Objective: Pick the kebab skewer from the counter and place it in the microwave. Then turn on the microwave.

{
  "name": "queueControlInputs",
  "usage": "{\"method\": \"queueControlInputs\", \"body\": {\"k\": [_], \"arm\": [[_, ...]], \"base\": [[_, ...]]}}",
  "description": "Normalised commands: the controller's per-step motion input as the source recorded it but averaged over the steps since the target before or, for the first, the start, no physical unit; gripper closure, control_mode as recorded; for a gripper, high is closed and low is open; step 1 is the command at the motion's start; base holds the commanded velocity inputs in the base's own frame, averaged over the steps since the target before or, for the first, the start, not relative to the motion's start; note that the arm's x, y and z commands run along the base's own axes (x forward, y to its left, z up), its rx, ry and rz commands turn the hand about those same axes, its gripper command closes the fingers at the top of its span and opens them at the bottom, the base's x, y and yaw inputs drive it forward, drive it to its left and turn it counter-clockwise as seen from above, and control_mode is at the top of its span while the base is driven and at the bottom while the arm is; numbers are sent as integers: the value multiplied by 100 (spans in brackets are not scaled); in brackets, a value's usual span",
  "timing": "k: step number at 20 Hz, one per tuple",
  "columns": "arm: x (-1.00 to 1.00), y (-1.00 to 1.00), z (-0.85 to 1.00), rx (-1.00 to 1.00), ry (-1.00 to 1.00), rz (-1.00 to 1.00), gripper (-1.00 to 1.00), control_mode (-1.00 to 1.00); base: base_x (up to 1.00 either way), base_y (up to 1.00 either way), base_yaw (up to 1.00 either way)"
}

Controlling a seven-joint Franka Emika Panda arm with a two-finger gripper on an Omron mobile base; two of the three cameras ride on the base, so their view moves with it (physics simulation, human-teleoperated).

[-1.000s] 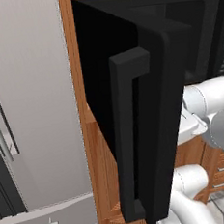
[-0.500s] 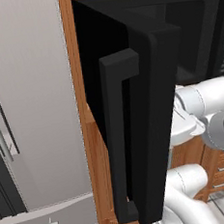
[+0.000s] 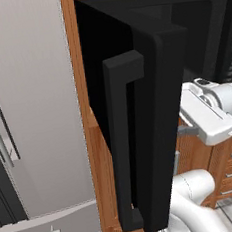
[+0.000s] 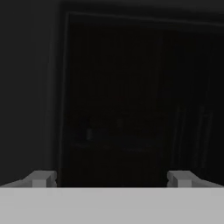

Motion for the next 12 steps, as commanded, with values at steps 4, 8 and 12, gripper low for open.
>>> {"method": "queueControlInputs", "body": {"k": [4,8,12], "arm": [[-2,-38,0,0,0,-20,-100,-100],[0,-33,0,0,0,-25,-100,-100],[0,-31,0,0,0,-25,-100,-100]], "base": [[0,0,0],[0,0,0],[0,0,0]]}}
